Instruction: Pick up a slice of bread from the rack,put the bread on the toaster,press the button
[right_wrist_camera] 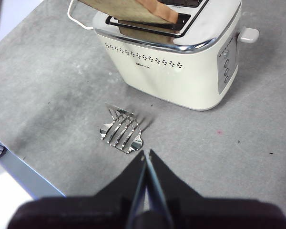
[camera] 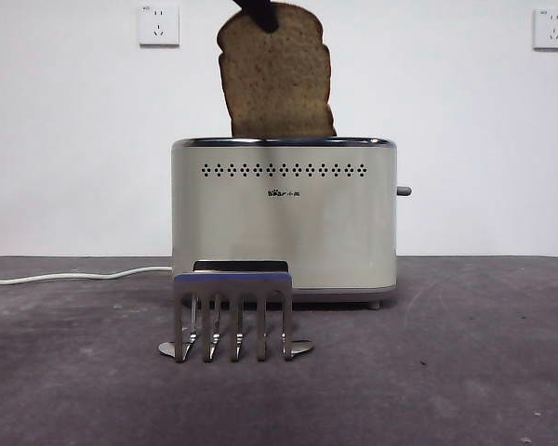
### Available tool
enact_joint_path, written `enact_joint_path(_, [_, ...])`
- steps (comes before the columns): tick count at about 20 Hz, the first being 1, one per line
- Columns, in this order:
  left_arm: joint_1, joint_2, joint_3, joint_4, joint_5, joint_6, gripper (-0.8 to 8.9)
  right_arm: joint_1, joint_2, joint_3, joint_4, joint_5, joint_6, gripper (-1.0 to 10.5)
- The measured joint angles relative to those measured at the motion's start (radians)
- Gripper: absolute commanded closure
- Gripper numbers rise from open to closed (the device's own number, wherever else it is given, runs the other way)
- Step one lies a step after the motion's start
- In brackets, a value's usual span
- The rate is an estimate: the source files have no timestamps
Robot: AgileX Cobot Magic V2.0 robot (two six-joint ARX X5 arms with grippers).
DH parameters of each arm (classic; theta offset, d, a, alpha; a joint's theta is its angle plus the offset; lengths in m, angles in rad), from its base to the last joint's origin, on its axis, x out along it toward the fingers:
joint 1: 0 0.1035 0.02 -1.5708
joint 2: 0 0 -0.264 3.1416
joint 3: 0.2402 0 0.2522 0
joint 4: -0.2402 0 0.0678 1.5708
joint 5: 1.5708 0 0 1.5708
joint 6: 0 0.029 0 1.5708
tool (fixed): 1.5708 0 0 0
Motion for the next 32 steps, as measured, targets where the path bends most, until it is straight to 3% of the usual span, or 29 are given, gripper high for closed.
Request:
enact_joint_path(12, [0.042, 0.087, 0.005, 0.061, 0.025, 0.034, 8.11, 0.0, 0.016, 0.0, 0.0, 0.0, 0.0, 9.6])
enact_joint_path(13, [0.043, 0.097, 0.008, 0.079, 0.031, 0.034, 7.79, 0.0, 0.019, 0.0, 0.0, 0.0, 0.0, 9.6])
enact_joint_path(15, [0.045, 0.109, 0.009, 0.116, 0.035, 0.034, 6.02, 0.0, 0.029, 0.0, 0.0, 0.0, -0.002, 9.6])
enact_joint_path(17, [0.046, 0.117, 0.009, 0.154, 0.035, 0.034, 4.88, 0.0, 0.043, 0.0, 0.008, 0.0, -0.01, 9.6])
enact_joint_path(21, [0.057, 0.142, 0.005, 0.157, 0.018, 0.018, 4.87, 0.0, 0.092, 0.0, 0.111, 0.001, -0.016, 9.6])
enact_joint_path(27, [0.057, 0.131, 0.005, 0.168, 0.012, -0.097, 4.86, 0.0, 0.233, 0.0, 0.326, 0.001, 0.026, 9.6])
enact_joint_path(32, [0.057, 0.021, 0.005, 0.13, 0.002, -0.335, 4.87, 0.0, 0.391, 0.0, 0.611, -0.001, 0.157, 9.6])
